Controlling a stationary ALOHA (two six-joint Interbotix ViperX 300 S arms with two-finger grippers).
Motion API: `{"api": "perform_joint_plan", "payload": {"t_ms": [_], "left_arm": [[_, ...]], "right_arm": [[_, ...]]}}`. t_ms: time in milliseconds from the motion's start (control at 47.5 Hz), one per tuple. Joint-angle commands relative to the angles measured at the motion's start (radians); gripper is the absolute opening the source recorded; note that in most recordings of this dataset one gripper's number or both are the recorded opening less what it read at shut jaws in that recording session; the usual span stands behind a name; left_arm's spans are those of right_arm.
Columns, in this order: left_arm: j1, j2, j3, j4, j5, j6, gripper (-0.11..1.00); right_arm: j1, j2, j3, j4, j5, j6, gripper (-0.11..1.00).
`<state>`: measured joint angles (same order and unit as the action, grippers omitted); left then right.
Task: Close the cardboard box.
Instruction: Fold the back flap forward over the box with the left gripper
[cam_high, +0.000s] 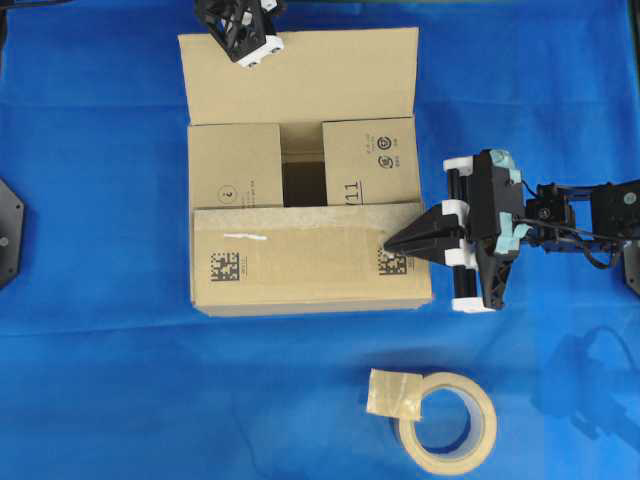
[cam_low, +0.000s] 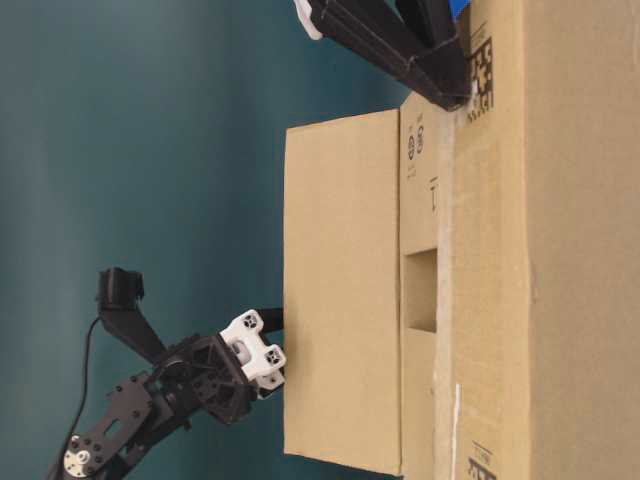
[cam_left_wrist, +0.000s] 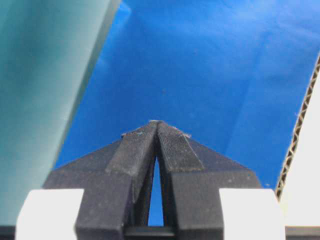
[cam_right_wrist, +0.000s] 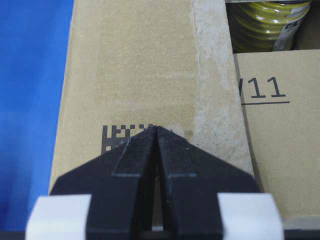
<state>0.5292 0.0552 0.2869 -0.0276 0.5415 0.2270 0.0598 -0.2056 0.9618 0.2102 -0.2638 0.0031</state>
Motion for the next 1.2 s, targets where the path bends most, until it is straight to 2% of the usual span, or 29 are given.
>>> {"api": "perform_joint_plan", "payload": {"t_ms": [0,294,421,610,736,904,1178], "left_arm": [[-0.044,-0.032,-0.026,-0.003,0.014,-0.005,0.00],[-0.144,-0.095,-0.011,-0.003,0.054,-0.026,0.00],[-0.176,-0.107,0.008,-0.003,0.061,-0.058,0.00],[-0.229,-0.127,0.046,-0.008,0.061,-0.063,0.00],[-0.267,-0.141,0.077,-0.008,0.051,-0.091,0.00],[-0.311,-0.167,0.137,-0.006,0.000,-0.137,0.00],[-0.359,-0.190,0.279,-0.008,-0.152,-0.225,0.00]], "right_arm": [[-0.008,-0.006,-0.014,-0.002,-0.011,-0.002,0.00],[-0.012,-0.006,-0.014,-0.002,-0.011,-0.002,0.00],[-0.012,-0.006,-0.014,-0.002,-0.011,-0.002,0.00],[-0.014,-0.006,-0.015,-0.002,-0.011,-0.002,0.00],[-0.015,-0.006,-0.015,-0.002,-0.011,-0.002,0.00],[-0.018,-0.006,-0.015,-0.002,-0.018,-0.002,0.00],[-0.025,-0.006,-0.015,-0.003,-0.032,-0.002,0.00]]}}
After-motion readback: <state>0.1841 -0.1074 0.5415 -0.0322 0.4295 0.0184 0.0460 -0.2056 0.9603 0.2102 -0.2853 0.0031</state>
